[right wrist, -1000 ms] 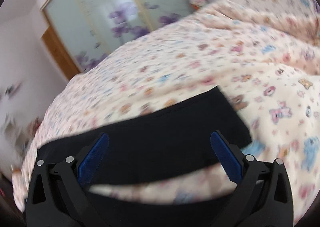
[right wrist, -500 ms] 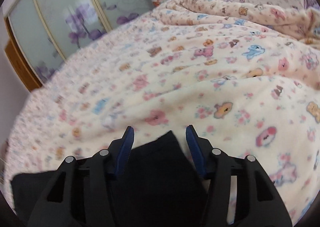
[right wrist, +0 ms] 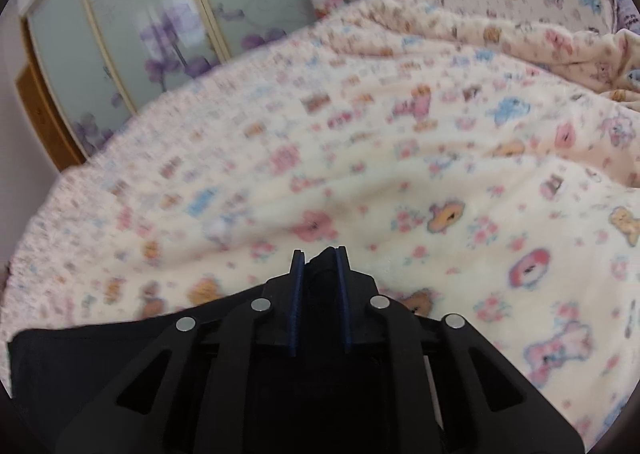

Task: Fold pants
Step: 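Reach the right gripper to the trouser leg hems and close on them, then lift the held hems with the right gripper and carry them toward the waistband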

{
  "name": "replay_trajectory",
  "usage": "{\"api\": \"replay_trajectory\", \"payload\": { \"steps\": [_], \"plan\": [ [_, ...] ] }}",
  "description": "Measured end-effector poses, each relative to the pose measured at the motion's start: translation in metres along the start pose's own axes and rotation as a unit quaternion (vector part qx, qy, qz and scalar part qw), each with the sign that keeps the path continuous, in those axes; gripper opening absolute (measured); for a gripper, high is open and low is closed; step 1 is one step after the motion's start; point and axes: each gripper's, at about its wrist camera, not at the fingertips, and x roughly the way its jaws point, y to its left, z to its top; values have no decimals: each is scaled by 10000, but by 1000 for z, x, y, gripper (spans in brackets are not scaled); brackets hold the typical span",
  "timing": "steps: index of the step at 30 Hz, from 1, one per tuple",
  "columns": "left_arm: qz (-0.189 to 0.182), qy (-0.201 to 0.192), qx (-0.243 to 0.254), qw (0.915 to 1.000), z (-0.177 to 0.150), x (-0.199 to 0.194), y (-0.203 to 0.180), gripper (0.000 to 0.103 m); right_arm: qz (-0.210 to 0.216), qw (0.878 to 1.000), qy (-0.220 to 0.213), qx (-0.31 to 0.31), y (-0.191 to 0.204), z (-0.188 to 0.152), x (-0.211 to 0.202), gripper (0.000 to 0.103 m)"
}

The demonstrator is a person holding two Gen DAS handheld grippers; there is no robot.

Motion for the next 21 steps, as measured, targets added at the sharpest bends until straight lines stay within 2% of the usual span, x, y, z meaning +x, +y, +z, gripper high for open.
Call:
{"api": "replay_trajectory", "payload": {
  "steps": [5,10,14,18,21],
  "plan": [
    [101,-96,-38,9999,1,-3,2,101,664,9970,-391,90,-4,-6,-59,13],
    [226,-331,-72,9992,4,-10,5,101,1272,9896,-587,335,-19,-34,-119,13],
    [400,-500,-118,9979,6,-15,7,101,1510,9860,-496,507,-34,-73,-149,13],
    [725,-633,-272,9950,7,-18,12,101,1633,9837,-372,650,-46,-107,-165,12],
    [731,-632,-406,9945,8,-18,17,101,1685,9816,-324,832,-56,-133,-174,10]
  ]
}}
